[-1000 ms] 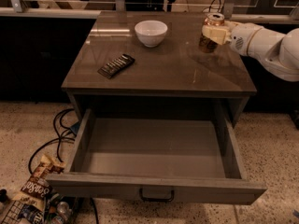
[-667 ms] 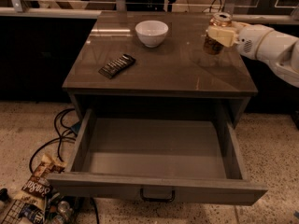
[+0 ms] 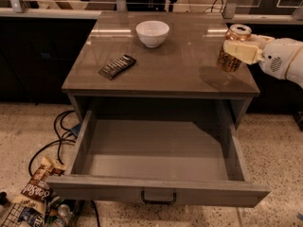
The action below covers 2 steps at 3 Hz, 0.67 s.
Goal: Place orange can into top drawer
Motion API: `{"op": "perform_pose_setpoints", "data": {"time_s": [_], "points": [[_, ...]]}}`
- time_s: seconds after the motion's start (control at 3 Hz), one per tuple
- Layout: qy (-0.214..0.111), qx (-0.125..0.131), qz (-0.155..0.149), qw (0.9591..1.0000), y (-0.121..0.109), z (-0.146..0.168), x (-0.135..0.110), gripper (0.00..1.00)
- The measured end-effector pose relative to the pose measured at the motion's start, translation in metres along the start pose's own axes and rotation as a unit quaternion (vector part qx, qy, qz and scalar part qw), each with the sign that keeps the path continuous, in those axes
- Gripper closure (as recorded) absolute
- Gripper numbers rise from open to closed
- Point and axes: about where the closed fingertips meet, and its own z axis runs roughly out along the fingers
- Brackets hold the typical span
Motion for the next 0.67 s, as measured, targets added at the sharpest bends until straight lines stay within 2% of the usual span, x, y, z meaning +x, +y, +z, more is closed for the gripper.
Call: {"op": "perform_pose_setpoints", "data": {"time_s": [0.33,0.67], "points": [[0.021,-0.039,-0.017,0.9989,0.024,-0.012,0.014,1.00],[0.047,-0.085,-0.027,0.9949,0.045,-0.014,0.044,1.00]]}}
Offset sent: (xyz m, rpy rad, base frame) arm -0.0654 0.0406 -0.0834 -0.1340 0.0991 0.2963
